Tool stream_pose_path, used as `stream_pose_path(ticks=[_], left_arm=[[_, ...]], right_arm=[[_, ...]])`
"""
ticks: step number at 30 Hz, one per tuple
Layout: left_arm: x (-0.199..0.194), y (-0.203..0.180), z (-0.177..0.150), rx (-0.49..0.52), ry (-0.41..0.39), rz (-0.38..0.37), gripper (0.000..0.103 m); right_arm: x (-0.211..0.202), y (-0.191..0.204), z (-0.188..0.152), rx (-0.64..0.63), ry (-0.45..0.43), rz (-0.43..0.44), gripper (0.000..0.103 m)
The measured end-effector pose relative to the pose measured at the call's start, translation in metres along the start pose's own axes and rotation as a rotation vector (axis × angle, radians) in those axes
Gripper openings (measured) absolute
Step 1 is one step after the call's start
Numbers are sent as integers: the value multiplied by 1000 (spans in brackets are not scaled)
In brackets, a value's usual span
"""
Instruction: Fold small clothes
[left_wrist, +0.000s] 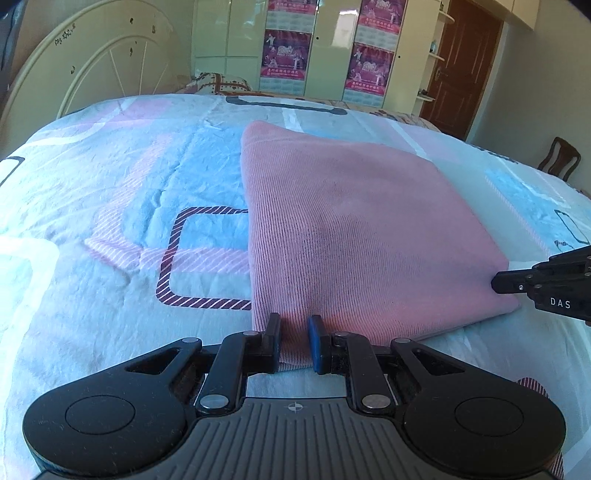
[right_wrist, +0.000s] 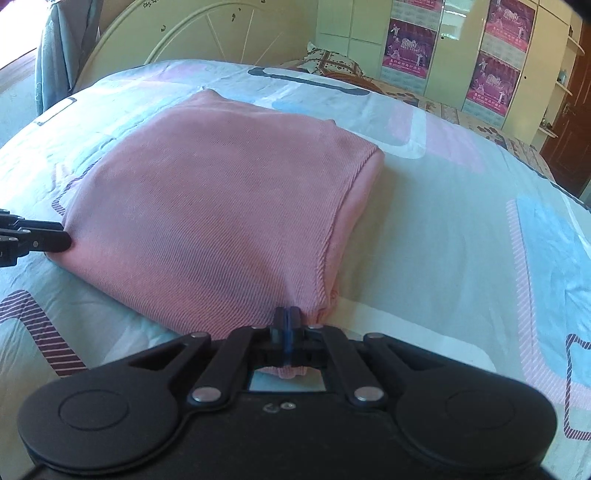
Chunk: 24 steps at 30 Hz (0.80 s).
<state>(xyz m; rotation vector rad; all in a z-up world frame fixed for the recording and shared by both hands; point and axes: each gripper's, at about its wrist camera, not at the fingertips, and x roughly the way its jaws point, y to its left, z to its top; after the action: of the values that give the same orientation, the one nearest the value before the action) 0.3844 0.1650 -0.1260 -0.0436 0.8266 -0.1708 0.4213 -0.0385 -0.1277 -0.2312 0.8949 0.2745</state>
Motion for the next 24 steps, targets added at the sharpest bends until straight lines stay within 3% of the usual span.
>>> stream_pose_path(ticks=[12, 17, 24], left_arm=[[-8, -26, 3, 71, 6, 91, 16], [-74, -50, -13, 77, -77, 71, 16], [-165, -73, -55, 14, -166, 61, 16]], right_arm=[[-3, 2, 0, 26, 6, -5, 0], [-72, 6, -19, 70, -74, 12, 2], [-165, 8, -73, 178, -158, 25, 9]])
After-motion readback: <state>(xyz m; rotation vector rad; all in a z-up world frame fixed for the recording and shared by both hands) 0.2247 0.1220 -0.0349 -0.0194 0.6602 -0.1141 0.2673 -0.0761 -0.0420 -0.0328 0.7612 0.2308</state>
